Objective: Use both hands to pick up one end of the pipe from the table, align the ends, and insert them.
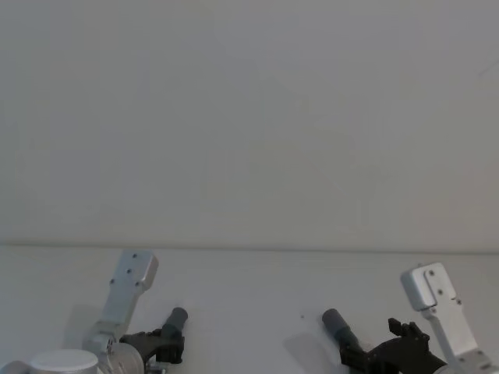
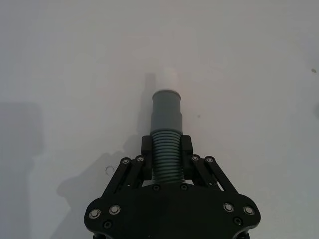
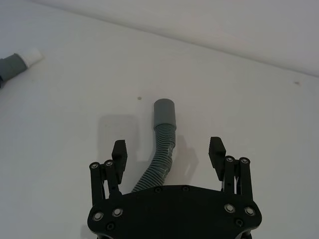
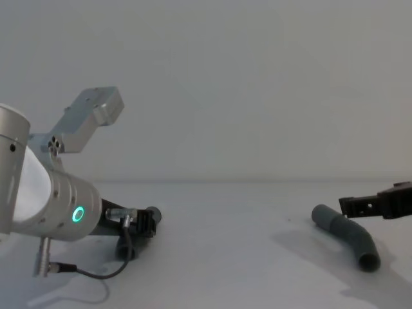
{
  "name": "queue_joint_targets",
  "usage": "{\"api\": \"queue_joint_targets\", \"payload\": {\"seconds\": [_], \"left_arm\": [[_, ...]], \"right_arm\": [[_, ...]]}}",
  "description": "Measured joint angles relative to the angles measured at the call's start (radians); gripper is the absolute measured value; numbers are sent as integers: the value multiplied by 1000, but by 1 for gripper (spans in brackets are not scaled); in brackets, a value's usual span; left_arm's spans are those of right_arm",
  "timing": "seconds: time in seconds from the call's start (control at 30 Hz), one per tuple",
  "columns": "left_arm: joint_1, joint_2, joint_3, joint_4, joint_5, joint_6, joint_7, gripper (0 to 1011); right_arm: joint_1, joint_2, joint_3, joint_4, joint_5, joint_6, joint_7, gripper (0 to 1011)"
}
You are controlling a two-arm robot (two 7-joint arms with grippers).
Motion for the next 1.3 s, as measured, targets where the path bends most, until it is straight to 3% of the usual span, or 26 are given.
{"api": "queue_joint_targets", "payload": {"seconds": [0.6, 1.3], "left_arm": [[0, 0, 0, 0, 0, 0, 0, 294], [0, 0, 0, 0, 0, 0, 0, 294]], "right_arm": [[41, -39, -32, 39, -34, 67, -16, 1001], [82, -82, -49, 90, -61, 109, -28, 1002]]}}
